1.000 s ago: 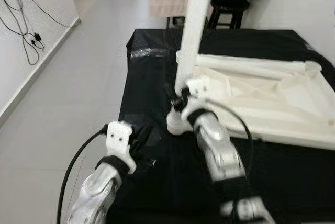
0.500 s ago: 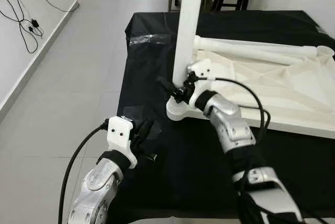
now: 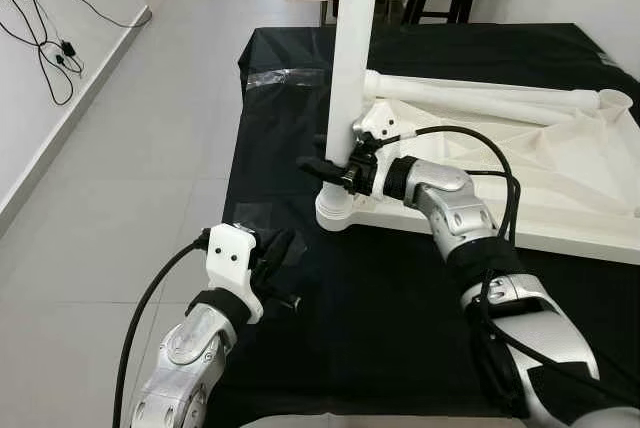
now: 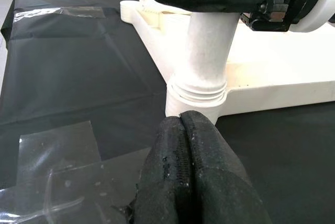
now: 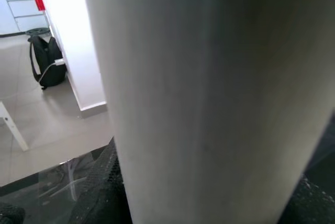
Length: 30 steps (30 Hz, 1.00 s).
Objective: Building children table
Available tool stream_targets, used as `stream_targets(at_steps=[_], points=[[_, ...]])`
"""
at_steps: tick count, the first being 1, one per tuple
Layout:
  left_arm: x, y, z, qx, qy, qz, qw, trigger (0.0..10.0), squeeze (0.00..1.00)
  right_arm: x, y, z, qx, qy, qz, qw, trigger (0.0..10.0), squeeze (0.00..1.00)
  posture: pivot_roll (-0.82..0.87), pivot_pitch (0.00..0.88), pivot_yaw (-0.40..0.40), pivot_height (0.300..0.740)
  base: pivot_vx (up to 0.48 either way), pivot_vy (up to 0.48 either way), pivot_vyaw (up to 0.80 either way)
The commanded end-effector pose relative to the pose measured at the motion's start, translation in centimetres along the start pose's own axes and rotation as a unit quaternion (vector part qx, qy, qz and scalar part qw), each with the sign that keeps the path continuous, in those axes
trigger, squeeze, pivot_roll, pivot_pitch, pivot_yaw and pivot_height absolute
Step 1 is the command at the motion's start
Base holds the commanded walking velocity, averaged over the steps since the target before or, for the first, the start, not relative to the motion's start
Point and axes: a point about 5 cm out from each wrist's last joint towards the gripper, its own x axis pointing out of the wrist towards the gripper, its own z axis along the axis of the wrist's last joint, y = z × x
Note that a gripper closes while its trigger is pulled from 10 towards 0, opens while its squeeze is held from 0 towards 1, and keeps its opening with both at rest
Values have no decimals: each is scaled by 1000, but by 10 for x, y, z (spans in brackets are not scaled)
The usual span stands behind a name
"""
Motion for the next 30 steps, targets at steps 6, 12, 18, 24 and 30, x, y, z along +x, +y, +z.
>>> stream_targets(at_steps=[6, 12, 18, 24, 30], points=[[-3, 0, -4, -2, 10, 0, 1000, 10000, 0, -7, 1, -10, 19, 0, 8, 1000, 0, 0, 37, 131, -14, 740, 0, 0, 0], [-4, 1, -4, -2, 10, -1, 1000, 10000, 0, -23, -13, -30, 13, 37, -148, 988, 0, 0, 42, 134, -16, 740, 0, 0, 0], [-4, 5, -3, 0, 12, -2, 1000, 10000, 0, -34, 23, -77, 35, 94, -406, 908, 0, 0, 16, 132, 2, 740, 0, 0, 0], [-1, 4, -3, 4, 14, -7, 1000, 10000, 0, -20, 11, -64, 29, 80, -397, 914, 0, 0, 43, 131, -19, 740, 0, 0, 0], [-1, 4, -3, 6, 9, 5, 1000, 10000, 0, -10, 9, -53, 44, 64, -352, 933, 10000, 1000, 50, 131, -24, 740, 0, 0, 0]])
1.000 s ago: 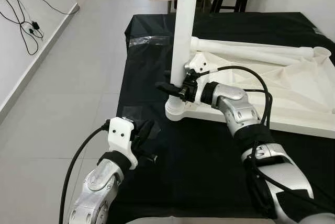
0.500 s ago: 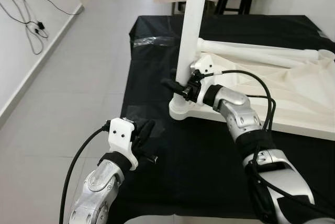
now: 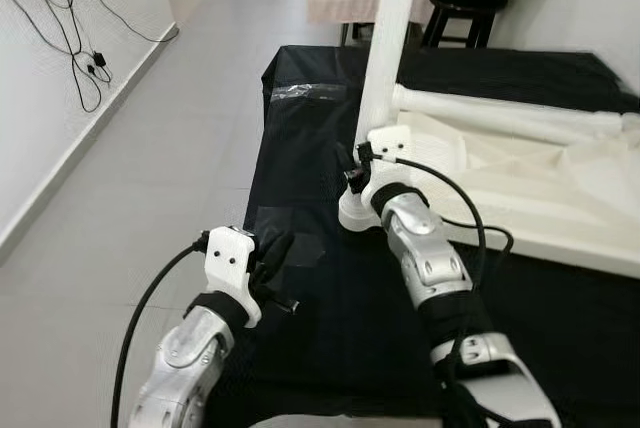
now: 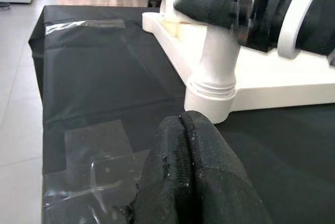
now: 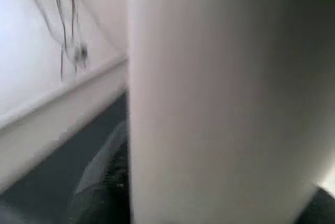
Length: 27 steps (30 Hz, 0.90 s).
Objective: Building children table
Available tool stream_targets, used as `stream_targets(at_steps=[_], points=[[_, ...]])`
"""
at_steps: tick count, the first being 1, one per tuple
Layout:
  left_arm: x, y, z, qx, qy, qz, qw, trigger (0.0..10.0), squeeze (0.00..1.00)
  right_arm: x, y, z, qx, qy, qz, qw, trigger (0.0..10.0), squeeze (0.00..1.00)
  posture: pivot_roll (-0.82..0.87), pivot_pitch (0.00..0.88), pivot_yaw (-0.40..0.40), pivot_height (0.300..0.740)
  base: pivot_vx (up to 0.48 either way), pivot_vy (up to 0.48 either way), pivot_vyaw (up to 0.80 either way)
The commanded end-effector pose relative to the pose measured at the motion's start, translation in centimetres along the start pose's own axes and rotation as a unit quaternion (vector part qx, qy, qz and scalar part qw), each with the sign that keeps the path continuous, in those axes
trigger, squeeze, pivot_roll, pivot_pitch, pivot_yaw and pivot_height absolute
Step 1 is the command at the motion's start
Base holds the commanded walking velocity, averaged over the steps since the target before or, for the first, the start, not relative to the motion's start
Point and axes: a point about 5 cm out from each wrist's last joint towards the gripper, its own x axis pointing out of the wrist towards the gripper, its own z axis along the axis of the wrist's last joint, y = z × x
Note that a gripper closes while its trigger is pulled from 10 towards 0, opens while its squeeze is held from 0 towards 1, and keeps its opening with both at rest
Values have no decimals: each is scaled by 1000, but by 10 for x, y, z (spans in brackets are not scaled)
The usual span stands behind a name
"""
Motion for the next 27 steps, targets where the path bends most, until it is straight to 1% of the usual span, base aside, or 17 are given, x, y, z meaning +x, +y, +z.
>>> stream_targets(at_steps=[1, 2, 3, 4, 5, 7, 8, 10, 11, 12, 14, 15, 18, 21, 22, 23, 27], points=[[-1, 1, -4, 1, 9, 7, 1000, 10000, 0, -2, -1, -15, 19, 34, 18, 999, 10000, 1000, 50, 131, -24, 740, 0, 0, 0], [-1, 0, -4, 1, 9, 5, 1000, 10000, 0, 1, 0, -7, 30, 12, 50, 998, 10000, 980, 50, 130, -24, 740, 0, 0, 0], [-1, 0, -4, 1, 9, 4, 1000, 10000, 0, 1, 3, 1, 37, -6, 77, 996, 10000, 820, 50, 130, -24, 740, 0, 0, 0], [-1, 0, -4, 1, 9, 4, 1000, 10000, 0, 1, 3, 1, 37, -6, 77, 996, 10000, 820, 50, 130, -24, 740, 0, 0, 0], [0, -1, -4, 0, 9, 3, 1000, 10000, 0, 0, 7, 10, 43, -25, 132, 990, 10000, 0, 49, 129, -23, 740, 0, 0, 0], [0, -2, -4, -1, 9, 2, 1000, 10000, 0, -2, 4, 25, 43, -49, 229, 971, 10000, 0, 51, 130, -24, 740, 0, 0, 0], [0, -2, -4, -1, 9, 2, 1000, 10000, 0, -2, 4, 25, 43, -49, 229, 971, 10000, 0, 51, 130, -24, 740, 0, 0, 0], [0, -3, -4, -2, 8, 0, 1000, 10000, 0, -1, -6, 28, 19, -42, 278, 960, 10000, 0, 48, 132, -27, 740, 0, 0, 0], [0, -3, -4, -2, 8, 0, 1000, 10000, 0, -1, -6, 28, 19, -42, 278, 960, 10000, 0, 48, 132, -27, 740, 0, 0, 0], [0, -4, -4, -3, 8, 0, 1000, 10000, 0, 1, -12, 24, -6, -23, 284, 959, 10000, 0, 50, 135, -28, 740, 0, 0, 0], [0, -5, -4, -5, 7, 0, 1000, 10000, 0, 5, -24, 20, -21, 4, 291, 957, 10000, 0, 56, 137, -29, 740, 0, 0, 0], [0, -5, -4, -5, 7, 0, 1000, 10000, 0, 5, -24, 20, -21, 4, 291, 957, 10000, 0, 56, 137, -29, 740, 0, 0, 0], [-1, -7, -4, -8, 7, 0, 1000, 10000, 0, 10, -34, 28, 13, 1, 281, 960, 10000, 0, 62, 143, -32, 740, 0, 0, 0], [-1, -7, -4, -8, 7, 0, 1000, 10000, 0, 11, -35, 29, 19, -1, 282, 959, 10000, 0, 62, 144, -32, 740, 0, 0, 0], [-2, -8, -3, -8, 7, 0, 1000, 10000, 0, 11, -35, 31, 19, -5, 292, 956, 1569, 0, 62, 148, -32, 740, 0, 0, 0], [-2, -8, -3, -10, 7, 0, 1000, 10000, 0, 11, -34, 33, 25, -9, 309, 951, 0, 0, 61, 150, -33, 740, 0, 0, 0], [-3, -9, -3, -12, 8, 0, 1000, 10000, 0, 10, -31, 34, 36, -14, 339, 940, 0, 0, 62, 153, -29, 740, 0, 0, 0]])
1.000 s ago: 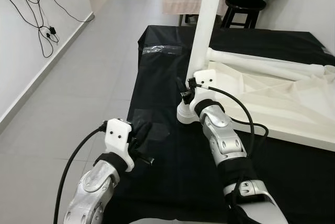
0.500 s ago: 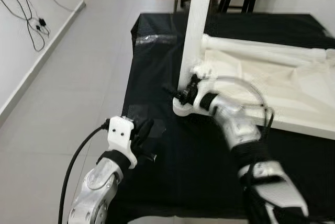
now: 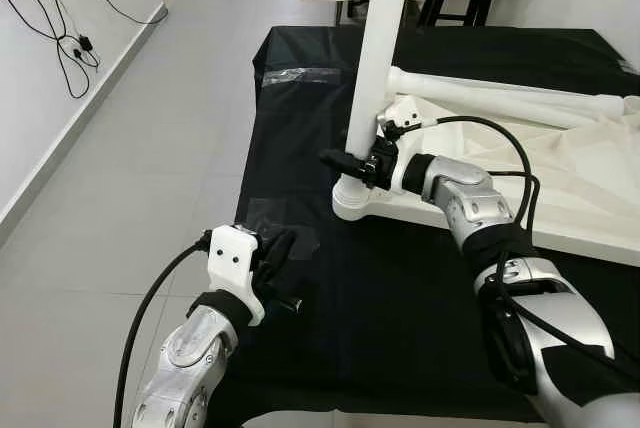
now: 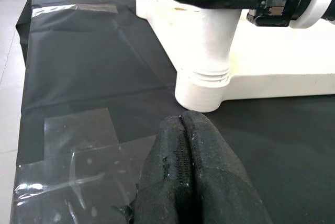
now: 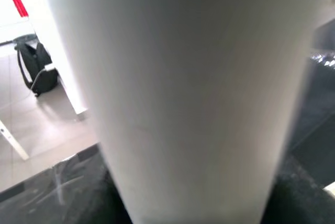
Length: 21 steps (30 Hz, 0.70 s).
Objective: Building children table
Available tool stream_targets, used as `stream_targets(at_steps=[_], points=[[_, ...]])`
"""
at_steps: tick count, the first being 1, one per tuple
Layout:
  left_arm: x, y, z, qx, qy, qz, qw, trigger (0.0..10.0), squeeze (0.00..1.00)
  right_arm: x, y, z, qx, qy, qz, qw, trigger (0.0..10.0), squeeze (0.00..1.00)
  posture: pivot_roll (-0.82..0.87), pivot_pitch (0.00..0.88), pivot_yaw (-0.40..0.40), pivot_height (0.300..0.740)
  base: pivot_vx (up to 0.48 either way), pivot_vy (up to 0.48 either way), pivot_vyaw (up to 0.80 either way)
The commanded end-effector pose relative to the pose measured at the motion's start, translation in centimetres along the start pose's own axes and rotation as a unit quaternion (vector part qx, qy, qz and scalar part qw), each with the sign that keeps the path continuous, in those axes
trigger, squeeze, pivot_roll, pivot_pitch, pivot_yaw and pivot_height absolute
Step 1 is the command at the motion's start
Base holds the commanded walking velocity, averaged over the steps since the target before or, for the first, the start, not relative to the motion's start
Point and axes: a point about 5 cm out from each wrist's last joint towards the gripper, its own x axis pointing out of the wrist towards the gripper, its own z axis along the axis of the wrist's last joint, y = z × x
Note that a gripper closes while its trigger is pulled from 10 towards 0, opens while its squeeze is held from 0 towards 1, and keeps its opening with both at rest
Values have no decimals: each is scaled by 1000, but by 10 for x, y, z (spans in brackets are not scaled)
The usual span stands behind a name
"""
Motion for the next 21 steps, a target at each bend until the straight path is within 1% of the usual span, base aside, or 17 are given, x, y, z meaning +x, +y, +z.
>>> stream_targets(at_steps=[1, 5, 8, 10, 12, 13, 14, 15, 16, 17, 18, 19, 20, 21], points=[[-2, -3, -1, -3, 5, -1, 1000, 10000, 0, 3, 4, -1, 13, -3, 25, 1000, 0, 0, 62, 153, -29, 740, 0, 0, 0], [-2, -2, 0, -3, 5, -1, 1000, 10000, 0, 3, 4, -5, 19, -8, 26, 999, 0, 0, 60, 156, -26, 740, 0, 0, 0], [-2, -2, 0, -3, 5, -1, 1000, 10000, 0, 1, 3, -9, 21, -15, 9, 1000, 0, 0, 57, 156, -26, 740, 0, 0, 0], [-2, -1, 0, -3, 6, -1, 1000, 10000, 0, 2, 4, -17, 27, -17, -41, 999, 0, 0, 47, 158, -21, 740, 0, 0, 0], [-2, 0, 0, -3, 6, -1, 1000, 10000, 0, 6, 11, -31, 44, -14, -108, 993, 0, 0, 41, 155, -22, 740, 0, 0, 0], [-2, 0, 0, -3, 6, -1, 1000, 10000, 0, 6, 11, -31, 44, -14, -108, 993, 0, 0, 41, 155, -22, 740, 0, 0, 0], [-3, 0, 0, -4, 6, -1, 1000, 10000, 0, 7, 14, -36, 50, -12, -130, 990, 0, 0, 41, 154, -22, 740, 0, 0, 0], [-2, 1, 0, -4, 6, -1, 1000, 10000, 0, 9, 30, -52, 66, -10, -216, 974, 0, 0, 33, 155, -17, 740, 0, 0, 0], [-2, 1, 0, -4, 6, -1, 1000, 10000, 0, 9, 30, -52, 66, -10, -216, 974, 0, 0, 33, 155, -17, 740, 0, 0, 0], [-2, 1, 0, -3, 7, -2, 1000, 10000, 0, 5, 41, -61, 79, -10, -281, 956, 0, 0, 33, 155, -17, 740, 0, 0, 0], [-2, 2, 0, -4, 7, -2, 1000, 10000, 0, 8, 68, -74, 105, -2, -287, 952, 0, 0, 31, 151, -2, 740, 0, 0, 0], [-2, 2, 0, -4, 7, -2, 1000, 10000, 0, 8, 68, -74, 105, -2, -287, 952, 0, 0, 31, 151, -2, 740, 0, 0, 0], [-1, 3, -1, -4, 8, -3, 1000, 10000, 0, 14, 87, -75, 75, 3, -259, 963, 0, 0, 14, 142, 13, 740, 0, 0, 0], [-1, 3, -2, -4, 10, -3, 1000, 10000, 0, 21, 91, -73, 70, 2, -233, 970, 0, 0, 12, 131, 11, 740, 0, 0, 0]])
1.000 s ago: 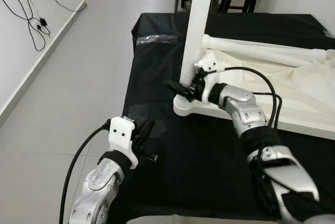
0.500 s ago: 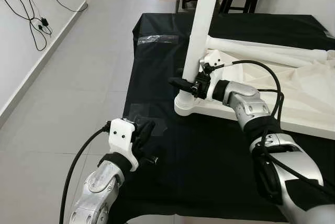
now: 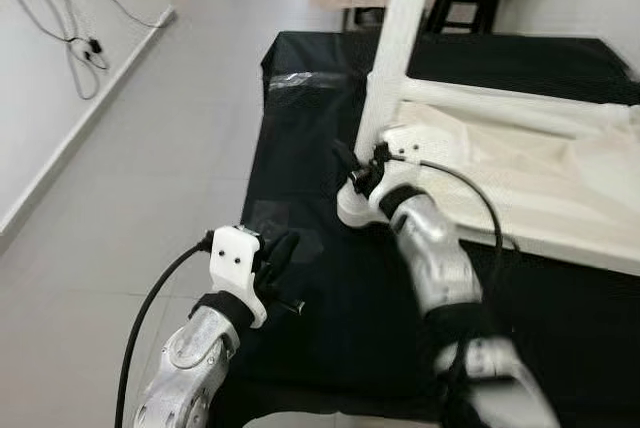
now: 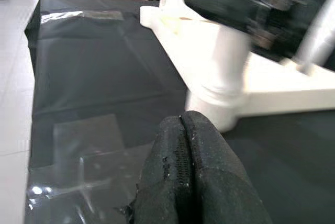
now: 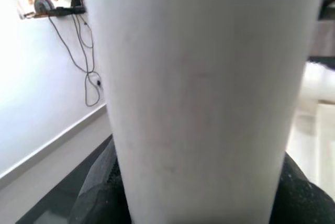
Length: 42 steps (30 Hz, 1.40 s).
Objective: Building children table
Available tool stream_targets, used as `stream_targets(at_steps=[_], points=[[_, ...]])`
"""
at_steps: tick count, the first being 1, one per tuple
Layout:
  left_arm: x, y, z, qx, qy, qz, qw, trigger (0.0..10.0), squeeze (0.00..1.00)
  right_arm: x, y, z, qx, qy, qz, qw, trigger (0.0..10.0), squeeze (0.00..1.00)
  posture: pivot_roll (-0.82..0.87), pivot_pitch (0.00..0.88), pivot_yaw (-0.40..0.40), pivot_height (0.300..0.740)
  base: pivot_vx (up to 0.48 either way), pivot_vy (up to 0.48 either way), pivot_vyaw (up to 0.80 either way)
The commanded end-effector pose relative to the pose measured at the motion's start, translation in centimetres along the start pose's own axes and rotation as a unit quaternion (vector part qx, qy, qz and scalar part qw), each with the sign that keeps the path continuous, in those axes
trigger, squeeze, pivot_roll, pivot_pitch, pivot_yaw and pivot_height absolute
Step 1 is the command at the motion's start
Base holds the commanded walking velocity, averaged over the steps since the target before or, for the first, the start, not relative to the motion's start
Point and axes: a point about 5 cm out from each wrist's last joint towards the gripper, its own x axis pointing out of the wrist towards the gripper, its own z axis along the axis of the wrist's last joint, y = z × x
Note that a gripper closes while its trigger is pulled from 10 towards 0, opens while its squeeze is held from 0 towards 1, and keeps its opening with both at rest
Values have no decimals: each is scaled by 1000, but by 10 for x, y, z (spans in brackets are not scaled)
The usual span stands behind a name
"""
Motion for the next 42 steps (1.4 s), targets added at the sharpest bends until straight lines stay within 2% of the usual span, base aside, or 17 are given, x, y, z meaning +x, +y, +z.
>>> stream_targets(at_steps=[1, 5, 6, 7, 8, 9, 13, 15, 16, 19, 20, 25, 31, 32, 33, 34, 42], points=[[0, -1, -5, -3, 11, -8, 1000, 10000, 0, -8, 15, -37, 26, 93, 29, 995, 0, 0, 12, 131, 11, 740, 0, 0, 0], [3, 0, -6, -2, 15, -12, 1000, 10000, 0, 4, 5, -32, 11, 91, 20, 996, 0, 0, 23, 120, 3, 740, 0, 0, 0], [3, 1, -7, -1, 15, -10, 1000, 10000, 0, 6, 0, -32, -2, 94, 4, 996, 4824, 0, 25, 119, 3, 740, 0, 0, 0], [3, 1, -7, -1, 15, -10, 1000, 10000, 0, 6, 0, -32, -2, 94, 4, 996, 4824, 0, 25, 119, 3, 740, 0, 0, 0], [3, 2, -7, 0, 13, -5, 1000, 10000, 0, 8, -1, -26, 12, 91, 36, 995, 10000, 263, 28, 113, 3, 740, 0, 0, 0], [2, 2, -7, 0, 13, -4, 1000, 10000, 0, 11, -3, -20, 17, 85, 59, 994, 10000, 1000, 28, 112, 2, 740, 0, 0, 0], [3, 2, -7, 0, 13, -5, 1000, 10000, 0, 17, -4, -3, 20, 74, 115, 990, 10000, 1000, 26, 114, 2, 740, 0, 0, 0], [3, 2, -6, -1, 13, -6, 1000, 10000, 0, 19, -4, 2, 20, 74, 149, 986, 10000, 914, 28, 118, 1, 740, 0, 0, 0], [3, 1, -6, -1, 13, -6, 1000, 10000, 0, 22, -5, 10, 11, 64, 192, 979, 10000, 0, 31, 121, 1, 740, 0, 0, 0], [3, 0, -6, -2, 12, -6, 1000, 10000, 0, 26, -7, 21, -4, 54, 260, 964, 10000, 0, 30, 123, 0, 740, 0, 0, 0], [3, 0, -6, -4, 11, -5, 1000, 10000, 0, 31, -12, 30, -21, 56, 315, 947, 10000, 0, 29, 124, 1, 740, 0, 0, 0], [3, -1, -6, -4, 11, -5, 1000, 10000, 0, 36, -17, 42, -52, 71, 373, 924, 10000, 0, 34, 131, 3, 740, 0, 0, 0], [1, -2, -5, -7, 12, -7, 1000, 10000, 0, 44, -22, 54, -24, 75, 396, 915, 10000, 0, 41, 141, 4, 740, 0, 0, 0], [1, -2, -5, -7, 12, -7, 1000, 10000, 0, 45, -22, 53, -15, 78, 395, 915, 4471, 0, 44, 143, 5, 740, 0, 0, 0], [1, -2, -5, -7, 12, -7, 1000, 10000, 0, 45, -22, 53, -15, 78, 395, 915, 4471, 0, 44, 143, 5, 740, 0, 0, 0], [0, -2, -5, -7, 12, -7, 1000, 10000, 0, 45, -23, 52, -11, 80, 397, 914, 0, 0, 46, 146, 5, 740, 0, 0, 0], [0, -2, -5, -8, 12, -6, 1000, 10000, 0, 43, -35, 50, 2, 81, 394, 915, 0, 0, 46, 145, 3, 740, 0, 0, 0]])
